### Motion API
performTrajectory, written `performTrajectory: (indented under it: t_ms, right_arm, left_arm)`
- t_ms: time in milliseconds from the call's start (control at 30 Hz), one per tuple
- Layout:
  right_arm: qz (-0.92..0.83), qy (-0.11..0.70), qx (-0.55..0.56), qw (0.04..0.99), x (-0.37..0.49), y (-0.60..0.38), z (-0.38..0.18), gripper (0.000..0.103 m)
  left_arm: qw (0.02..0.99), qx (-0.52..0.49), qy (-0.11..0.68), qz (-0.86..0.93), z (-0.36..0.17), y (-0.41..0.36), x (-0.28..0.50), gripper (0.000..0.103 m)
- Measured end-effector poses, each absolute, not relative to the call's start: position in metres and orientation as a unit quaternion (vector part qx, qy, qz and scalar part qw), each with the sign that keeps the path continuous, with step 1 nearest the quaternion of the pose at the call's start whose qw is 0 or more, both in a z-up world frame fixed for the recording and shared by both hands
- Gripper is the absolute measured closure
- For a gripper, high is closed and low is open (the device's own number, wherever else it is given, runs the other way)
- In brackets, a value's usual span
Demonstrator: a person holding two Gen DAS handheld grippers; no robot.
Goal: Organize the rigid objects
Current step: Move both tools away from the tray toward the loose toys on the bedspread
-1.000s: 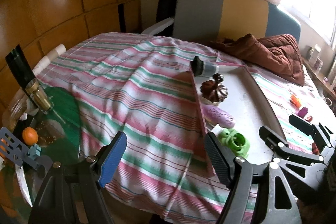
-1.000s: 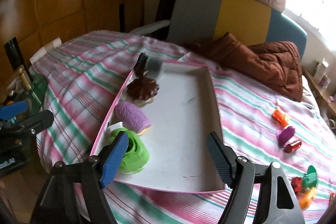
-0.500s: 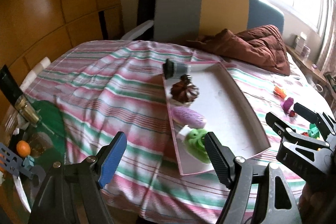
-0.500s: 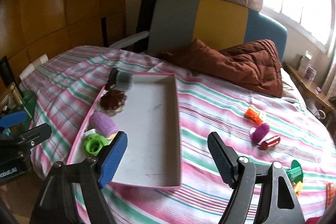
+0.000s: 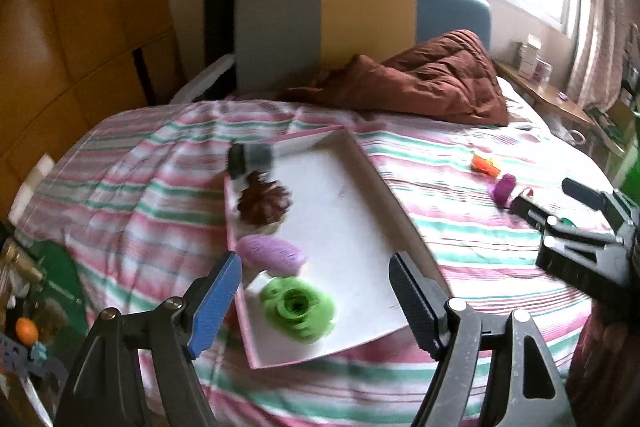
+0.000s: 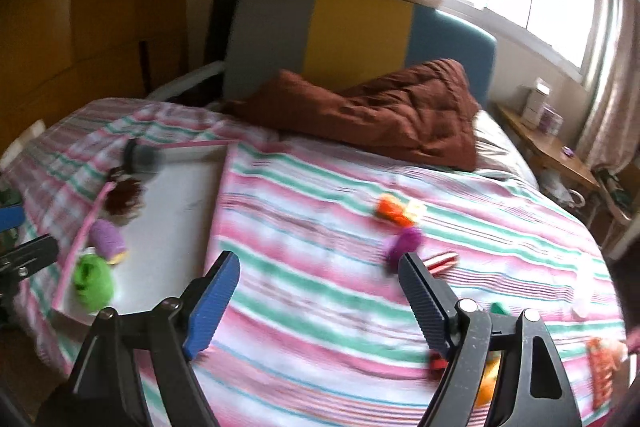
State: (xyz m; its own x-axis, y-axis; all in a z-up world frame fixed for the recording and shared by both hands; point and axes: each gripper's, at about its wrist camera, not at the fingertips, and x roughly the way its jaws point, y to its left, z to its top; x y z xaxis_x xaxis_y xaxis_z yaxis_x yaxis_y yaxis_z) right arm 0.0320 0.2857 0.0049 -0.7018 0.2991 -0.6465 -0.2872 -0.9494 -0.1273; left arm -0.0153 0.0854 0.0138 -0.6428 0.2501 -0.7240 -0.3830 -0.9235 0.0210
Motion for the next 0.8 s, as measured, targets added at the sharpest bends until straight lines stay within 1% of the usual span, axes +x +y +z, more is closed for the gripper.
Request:
performTrajectory:
  t_ms: [233,333,400,500,633,700,800]
  right_arm:
    - [0.902,-0.005,-0.361,0.238,0.046,0.37,0.0,0.02]
    - [0.89,0.02,-0.362,0.276,0.056,0.407,-0.009,0.02]
    - [0.879,0.063,-0.367,0.298,0.064,0.432,-0.017,0.02]
    - [0.871,0.115,-0.36,0.314,0.071,0.453,-0.017,0.02]
    - [0.869,0.137,-0.359,0.312,0.074,0.457,-0.017,0.02]
    - [0.867,0.146,-0.363,0.31,0.074,0.46,-0.018,0.02]
    - [0.864,0.149,-0.363,0.314,0.076,0.46,-0.018,0.02]
  left_arm:
    - [0.204,-0.367,0.123,0.899,0.017,0.124,-0.011,0.025]
    - [0.209,-0.372,0.136,0.894,0.013,0.138,-0.011,0.025]
    - [0.213,-0.372,0.15,0.891,0.01,0.147,-0.01,0.026]
    - [0.222,-0.371,0.166,0.886,0.006,0.159,-0.009,0.027]
    - [0.232,-0.37,0.178,0.881,0.003,0.176,-0.009,0.028]
    - [0.238,-0.37,0.186,0.879,0.002,0.185,-0.01,0.031]
    - [0.247,-0.369,0.195,0.875,0.0,0.198,-0.011,0.032]
